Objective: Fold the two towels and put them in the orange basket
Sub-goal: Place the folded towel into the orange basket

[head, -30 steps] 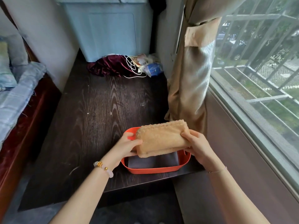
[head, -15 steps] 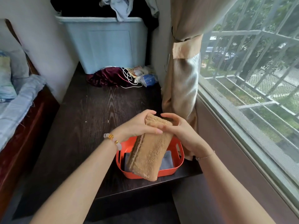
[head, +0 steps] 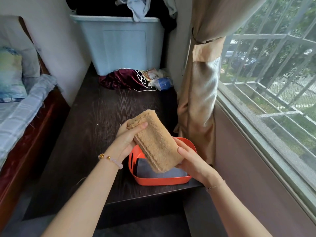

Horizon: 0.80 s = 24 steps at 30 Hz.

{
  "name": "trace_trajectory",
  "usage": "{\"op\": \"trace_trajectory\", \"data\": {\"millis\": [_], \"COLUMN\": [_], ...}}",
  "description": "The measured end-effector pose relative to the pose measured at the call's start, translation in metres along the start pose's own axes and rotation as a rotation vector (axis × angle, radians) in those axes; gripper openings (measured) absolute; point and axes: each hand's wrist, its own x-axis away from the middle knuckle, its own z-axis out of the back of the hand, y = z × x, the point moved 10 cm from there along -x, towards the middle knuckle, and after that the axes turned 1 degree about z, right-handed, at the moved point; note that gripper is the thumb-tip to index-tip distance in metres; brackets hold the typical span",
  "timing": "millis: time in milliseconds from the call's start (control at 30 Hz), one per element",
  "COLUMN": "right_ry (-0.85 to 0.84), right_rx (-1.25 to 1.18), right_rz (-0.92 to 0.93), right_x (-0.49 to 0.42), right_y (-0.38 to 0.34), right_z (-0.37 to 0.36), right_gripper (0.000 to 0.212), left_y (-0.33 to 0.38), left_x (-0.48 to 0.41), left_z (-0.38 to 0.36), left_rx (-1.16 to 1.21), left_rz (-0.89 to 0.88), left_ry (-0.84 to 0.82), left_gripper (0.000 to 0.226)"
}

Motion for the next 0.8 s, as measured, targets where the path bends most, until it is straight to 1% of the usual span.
{"op": "trace_trajectory", "data": {"millis": [67,133,267,367,433,533,567,667,733,800], "right_ry": [-0.032,-0.041,0.008,0.165,0.304,0.441,0.464,0.500,0.491,0.471], "right_rx": [-0.034,-0.089,-0.096,-0.087,-0.095,-0.096,-0.066,0.083,0.167,0.244], "right_rz": [0.002,0.006,0.056,0.094,0.089,0.053,0.044,0.022,-0.012,-0.051], "right_x": [-0.001,-0.003,-0.005,-0.007,-0.008,-0.008,-0.007,-0.005,-0.007,-0.009], "right_y": [0.003,0.004,0.005,0.004,0.002,-0.003,-0.006,-0.009,-0.004,0.006], "right_z": [-0.006,-0.008,-0.002,0.015,0.032,0.053,0.059,0.074,0.083,0.088], "right_gripper": [0.102,0.101,0.076,0.055,0.041,0.039,0.037,0.027,0.020,0.019], "left_y": [-0.003,-0.007,-0.013,-0.019,-0.026,-0.038,-0.041,-0.055,-0.069,-0.080], "left_x": [0.001,0.001,0.001,-0.001,-0.005,-0.009,-0.009,-0.009,-0.009,-0.008], "left_z": [0.008,0.012,0.020,0.024,0.029,0.034,0.033,0.034,0.031,0.028], "left_rx": [0.064,0.113,0.192,0.188,0.123,-0.020,-0.097,-0.335,-0.431,-0.509], "left_rz": [0.007,0.016,0.020,0.034,0.079,0.157,0.168,0.190,0.222,0.240], "left_ry": [0.061,0.085,0.103,0.101,0.083,0.017,-0.002,-0.011,-0.044,-0.073], "left_gripper": [0.046,0.046,0.040,0.036,0.038,0.062,0.063,0.044,0.035,0.028]}}
